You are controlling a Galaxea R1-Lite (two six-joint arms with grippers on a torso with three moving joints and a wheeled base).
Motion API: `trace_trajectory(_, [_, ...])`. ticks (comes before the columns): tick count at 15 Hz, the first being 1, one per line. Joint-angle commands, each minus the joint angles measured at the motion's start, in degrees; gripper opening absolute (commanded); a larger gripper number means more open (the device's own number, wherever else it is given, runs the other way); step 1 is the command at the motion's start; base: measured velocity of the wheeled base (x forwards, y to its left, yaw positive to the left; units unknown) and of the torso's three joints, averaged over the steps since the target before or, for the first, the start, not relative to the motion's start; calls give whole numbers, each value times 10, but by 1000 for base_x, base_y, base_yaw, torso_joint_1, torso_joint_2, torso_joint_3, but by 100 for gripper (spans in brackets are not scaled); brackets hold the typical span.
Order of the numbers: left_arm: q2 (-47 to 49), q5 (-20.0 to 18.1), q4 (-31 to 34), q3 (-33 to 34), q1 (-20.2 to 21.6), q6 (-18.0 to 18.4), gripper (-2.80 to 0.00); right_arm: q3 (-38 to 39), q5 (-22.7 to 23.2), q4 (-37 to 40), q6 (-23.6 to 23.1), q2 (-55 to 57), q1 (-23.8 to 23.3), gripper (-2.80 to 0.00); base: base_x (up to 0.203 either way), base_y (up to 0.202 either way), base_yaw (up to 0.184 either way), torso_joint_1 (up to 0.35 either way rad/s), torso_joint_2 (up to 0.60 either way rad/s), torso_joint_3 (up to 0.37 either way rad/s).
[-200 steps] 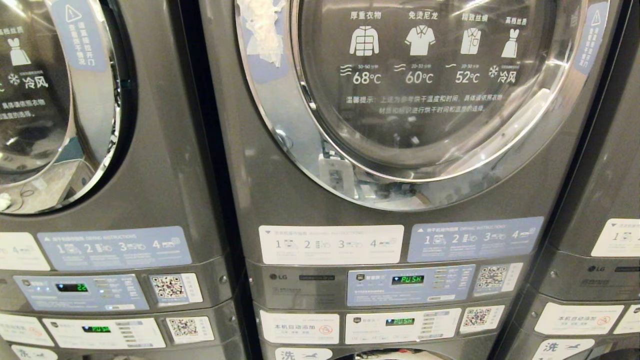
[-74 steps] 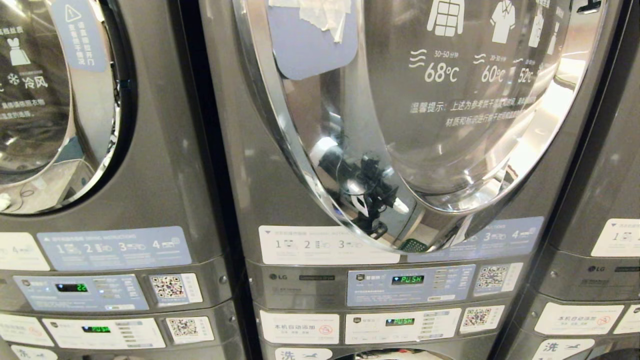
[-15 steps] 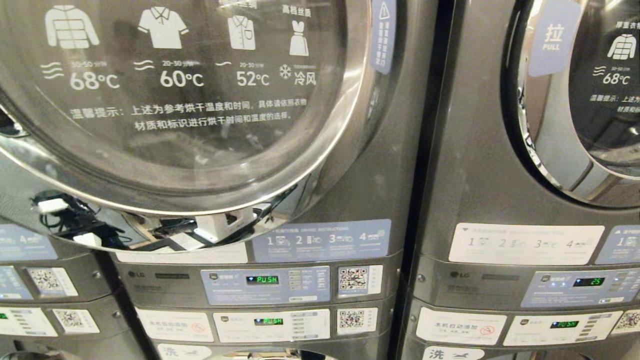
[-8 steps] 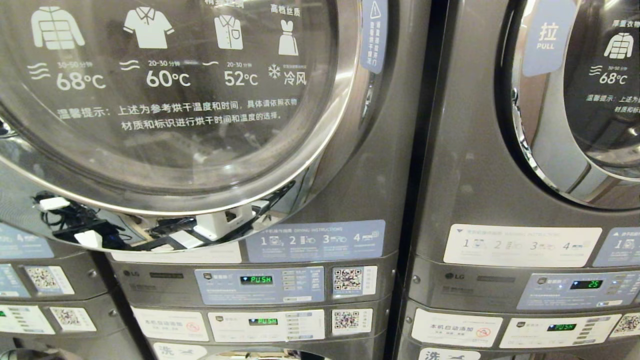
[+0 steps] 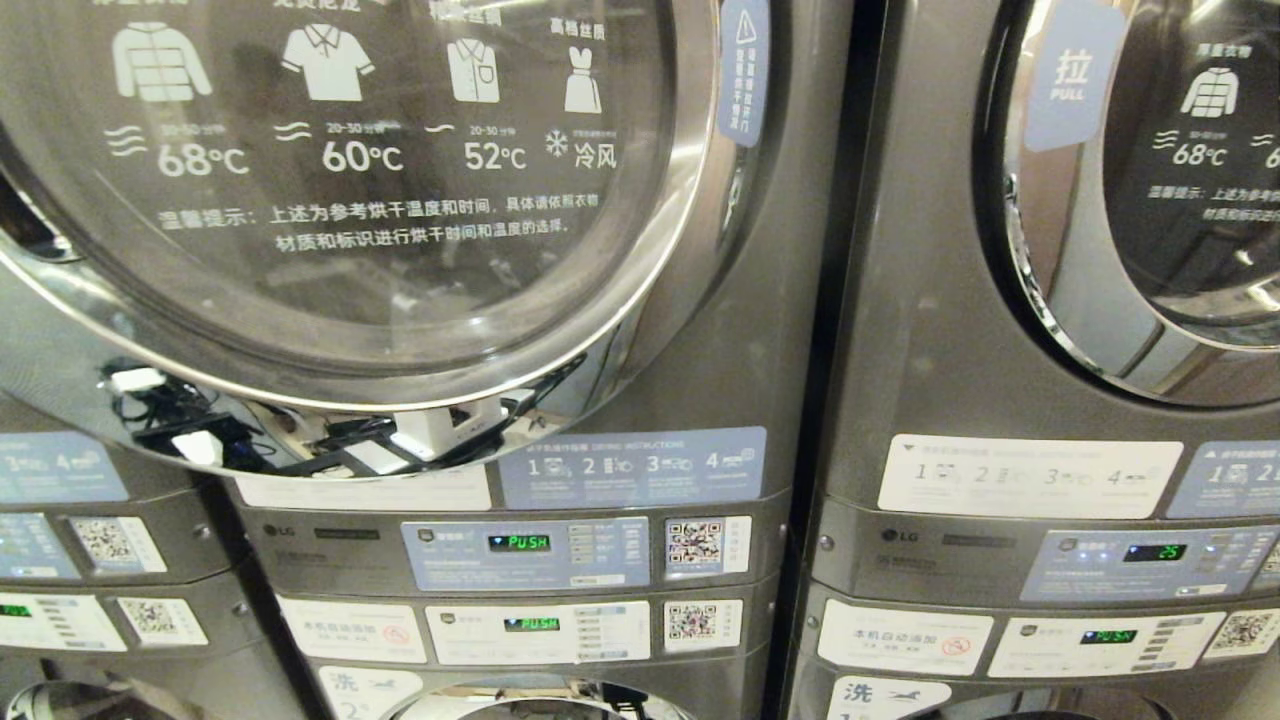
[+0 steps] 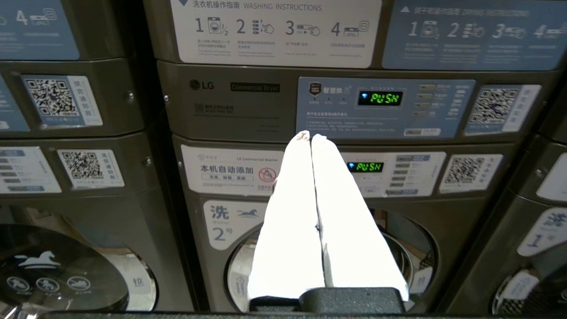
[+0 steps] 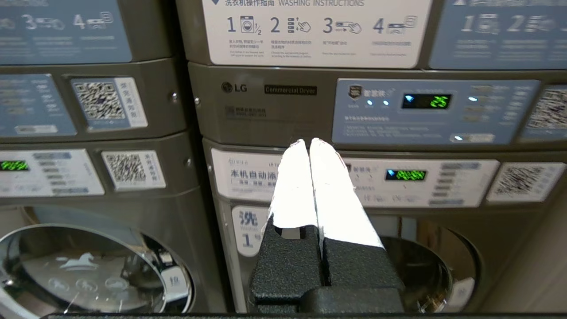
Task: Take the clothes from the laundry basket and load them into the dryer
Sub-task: Open the dryer
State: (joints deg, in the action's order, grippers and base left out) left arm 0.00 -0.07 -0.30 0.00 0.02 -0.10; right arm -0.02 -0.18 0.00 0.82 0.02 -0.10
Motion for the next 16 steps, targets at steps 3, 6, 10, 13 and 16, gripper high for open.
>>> trace_trajectory(3, [0,0,0,0,1,0,-280,0,0,0,0,0,0,-280,-198,0,2,-11,4,2])
trace_trajectory(6, [0,0,0,0,0,-1,-280,-1,0,0,0,0,0,-280,-193,0,2,5,0,5])
trace_trajectory(10, [0,1,0,0,0,-1,-280,-1,0,0,0,0,0,-280,-114,0,-1,1,-1,3])
trace_trajectory(13, [0,-3,0,-3,0,6,-280,0,0,0,1,0,0,-280,0,0,0,0,0,0])
trace_trajectory(16, [45,-7,6,-109,-1,-4,-280,-1,0,1,-1,0,0,-280,0,0,0,0,0,0])
